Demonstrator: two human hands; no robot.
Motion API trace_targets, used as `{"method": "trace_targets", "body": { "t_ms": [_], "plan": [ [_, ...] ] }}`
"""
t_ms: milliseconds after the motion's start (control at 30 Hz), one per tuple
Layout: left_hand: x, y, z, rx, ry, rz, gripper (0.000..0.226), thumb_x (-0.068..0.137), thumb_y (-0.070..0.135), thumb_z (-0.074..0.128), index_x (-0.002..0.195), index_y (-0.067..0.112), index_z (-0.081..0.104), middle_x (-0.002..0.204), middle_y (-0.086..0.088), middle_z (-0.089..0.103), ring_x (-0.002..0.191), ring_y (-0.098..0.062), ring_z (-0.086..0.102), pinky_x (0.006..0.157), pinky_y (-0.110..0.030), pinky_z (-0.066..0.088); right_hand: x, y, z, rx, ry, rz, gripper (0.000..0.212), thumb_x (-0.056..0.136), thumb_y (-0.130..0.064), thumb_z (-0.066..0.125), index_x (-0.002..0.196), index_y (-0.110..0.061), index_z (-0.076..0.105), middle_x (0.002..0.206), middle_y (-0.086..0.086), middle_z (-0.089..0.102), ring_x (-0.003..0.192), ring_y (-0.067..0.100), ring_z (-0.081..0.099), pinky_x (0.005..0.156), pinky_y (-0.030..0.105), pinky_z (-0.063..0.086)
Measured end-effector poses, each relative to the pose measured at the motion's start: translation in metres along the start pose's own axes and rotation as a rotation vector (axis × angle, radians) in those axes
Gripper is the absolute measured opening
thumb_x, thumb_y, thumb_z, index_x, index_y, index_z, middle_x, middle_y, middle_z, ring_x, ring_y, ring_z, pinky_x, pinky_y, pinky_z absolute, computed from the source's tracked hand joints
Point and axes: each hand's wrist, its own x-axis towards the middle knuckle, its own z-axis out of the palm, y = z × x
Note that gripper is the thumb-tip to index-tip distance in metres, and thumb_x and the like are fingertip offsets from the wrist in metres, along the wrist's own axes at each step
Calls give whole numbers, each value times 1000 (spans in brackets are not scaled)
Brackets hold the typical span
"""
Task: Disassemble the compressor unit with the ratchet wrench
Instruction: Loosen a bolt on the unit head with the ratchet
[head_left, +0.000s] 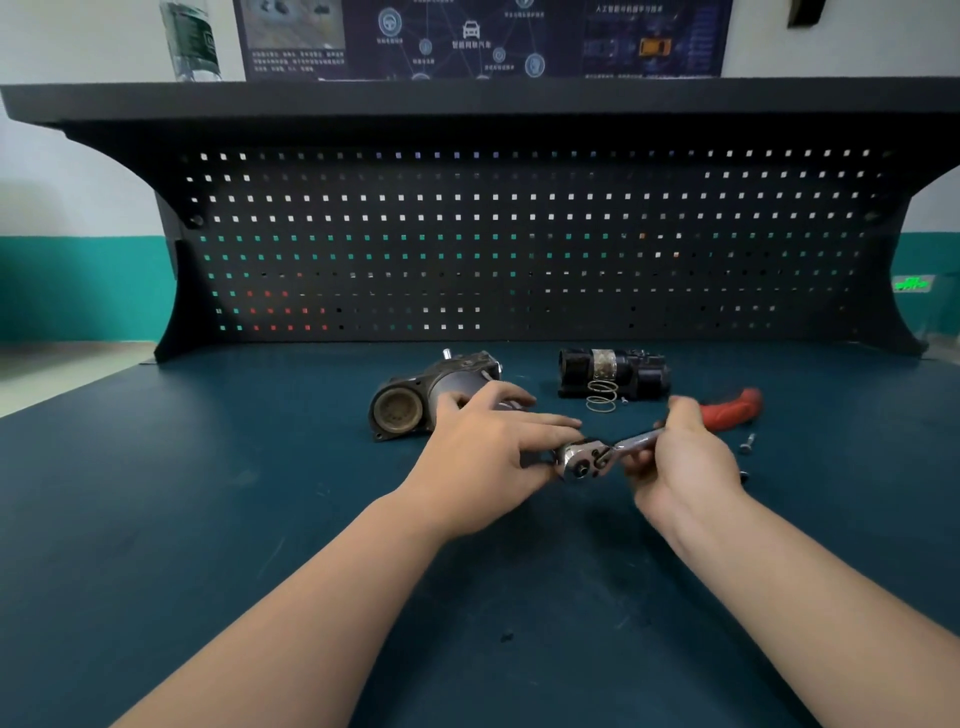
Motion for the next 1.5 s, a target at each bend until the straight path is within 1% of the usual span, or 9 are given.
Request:
{"method": "trace_targets", "body": {
  "t_ms": [133, 267, 500, 633, 767, 900, 1100, 1367, 1500],
  "plan": [
    [0, -2, 6, -25, 173, 16, 36, 73, 25, 68, 107, 36, 69, 141, 13, 43, 116, -23, 32, 91, -51, 38, -1, 2, 0, 32, -8, -3, 30, 93, -31, 52, 71, -14, 42, 54, -1, 39, 26, 6, 32, 33, 13, 31],
    [0, -2, 2, -74, 203, -1, 58, 68, 19, 71, 119, 43, 60, 146, 13, 25, 112, -17, 28, 96, -42, 37, -3, 0, 0, -2, -25, -103, 29, 91, -36, 56, 74, -15, 47, 55, -1, 43, 27, 7, 37, 36, 18, 35],
    [0, -2, 9, -3, 133, 3, 22, 77, 31, 69, 97, 39, 71, 110, 28, 63, 112, -16, 44, 84, -48, 33, 5, -14, -1, -90, -140, 12, 24, 88, -28, 58, 70, -15, 50, 38, -6, 37, 26, 6, 31, 33, 13, 28],
    [0, -2, 10, -31, 135, -31, 23, 76, 26, 67, 96, 38, 70, 95, 29, 66, 103, -11, 45, 86, -45, 30, 4, -36, -9, -137, -324, -375, 21, 84, -24, 66, 74, -19, 49, 44, -5, 39, 31, 6, 32, 34, 16, 25],
    [-1, -2, 4, 19, 33, 3, 28, 84, 33, 63, 108, 47, 63, 111, 37, 59, 106, -6, 37, 84, -39, 25, -6, -50, -11, -284, -487, -647, 26, 85, -26, 70, 70, -21, 50, 46, -11, 49, 39, 5, 44, 37, 16, 33],
    [-1, -2, 3, 6, 21, 2, 25, 85, 27, 61, 104, 43, 64, 107, 35, 60, 107, -8, 40, 86, -39, 24, -2, -49, -12, -278, -450, -520, 27, 86, -23, 68, 68, -16, 49, 42, -8, 47, 36, 6, 40, 34, 18, 31],
    [0, -1, 4, 10, 31, -30, 23, 86, 30, 61, 106, 41, 65, 107, 31, 62, 107, -9, 41, 85, -39, 25, 8, -21, -19, -169, -209, 242, 32, 84, -22, 57, 58, -16, 39, 32, -7, 31, 21, 5, 19, 34, 7, 19],
    [0, -3, 2, 1, -16, -17, 24, 86, 29, 60, 106, 42, 64, 107, 33, 61, 109, -7, 38, 89, -40, 23, -18, -42, -12, -257, -498, -643, 23, 81, -37, 70, 67, -26, 55, 40, -7, 43, 32, 8, 38, 33, 18, 31],
    [-2, -2, 6, -26, 37, -50, 25, 83, 25, 62, 102, 41, 66, 100, 30, 64, 105, -8, 41, 88, -39, 24, -12, -36, -10, -241, -337, -387, 25, 88, -28, 62, 70, -15, 50, 37, -6, 38, 29, 6, 31, 33, 17, 24]
  ]
}}
